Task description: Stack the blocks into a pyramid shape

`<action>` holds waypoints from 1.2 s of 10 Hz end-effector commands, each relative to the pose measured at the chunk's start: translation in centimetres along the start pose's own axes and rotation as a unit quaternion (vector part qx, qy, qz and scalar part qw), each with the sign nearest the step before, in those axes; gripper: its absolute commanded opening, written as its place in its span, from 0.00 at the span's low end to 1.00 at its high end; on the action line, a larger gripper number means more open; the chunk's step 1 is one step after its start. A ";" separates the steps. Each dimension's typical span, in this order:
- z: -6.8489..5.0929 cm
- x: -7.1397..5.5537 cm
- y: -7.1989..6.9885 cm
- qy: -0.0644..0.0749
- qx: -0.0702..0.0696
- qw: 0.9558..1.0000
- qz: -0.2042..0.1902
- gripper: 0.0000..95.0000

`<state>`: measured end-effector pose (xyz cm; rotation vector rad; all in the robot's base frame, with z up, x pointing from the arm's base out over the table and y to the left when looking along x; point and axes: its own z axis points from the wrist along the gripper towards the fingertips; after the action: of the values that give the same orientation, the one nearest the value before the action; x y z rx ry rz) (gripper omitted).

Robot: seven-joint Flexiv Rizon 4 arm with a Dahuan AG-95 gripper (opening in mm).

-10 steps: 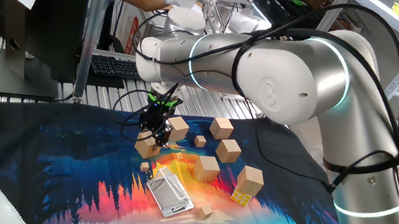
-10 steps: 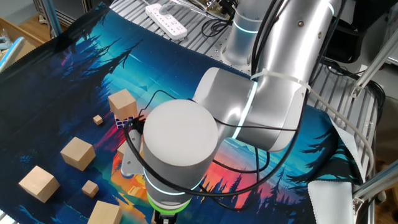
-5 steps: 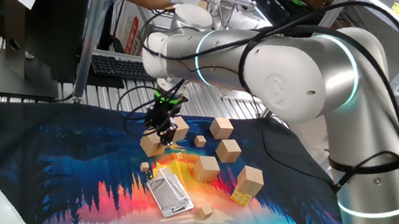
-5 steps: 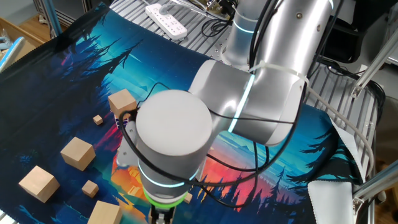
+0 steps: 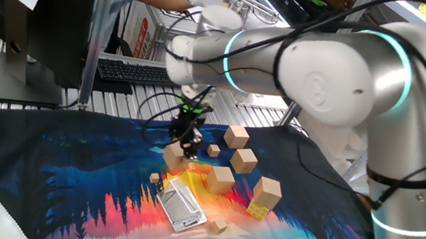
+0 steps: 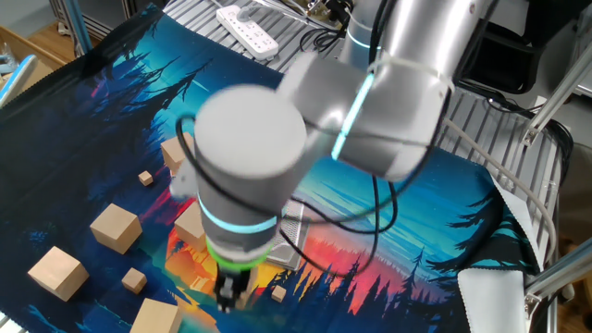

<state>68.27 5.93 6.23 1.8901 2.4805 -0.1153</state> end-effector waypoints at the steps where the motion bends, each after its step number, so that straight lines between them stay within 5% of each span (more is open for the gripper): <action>1: 0.0 -0.3 -0.2 -0.024 0.018 0.999 0.034 0.00; 3: 0.1 -0.8 0.1 -0.018 0.024 0.999 0.026 0.00; 5: 0.3 -1.5 0.4 0.006 0.020 1.000 0.005 0.00; 12: 0.5 -1.5 0.8 0.010 0.008 0.999 -0.037 0.00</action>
<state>69.20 4.61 5.90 1.8173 2.5680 -0.1130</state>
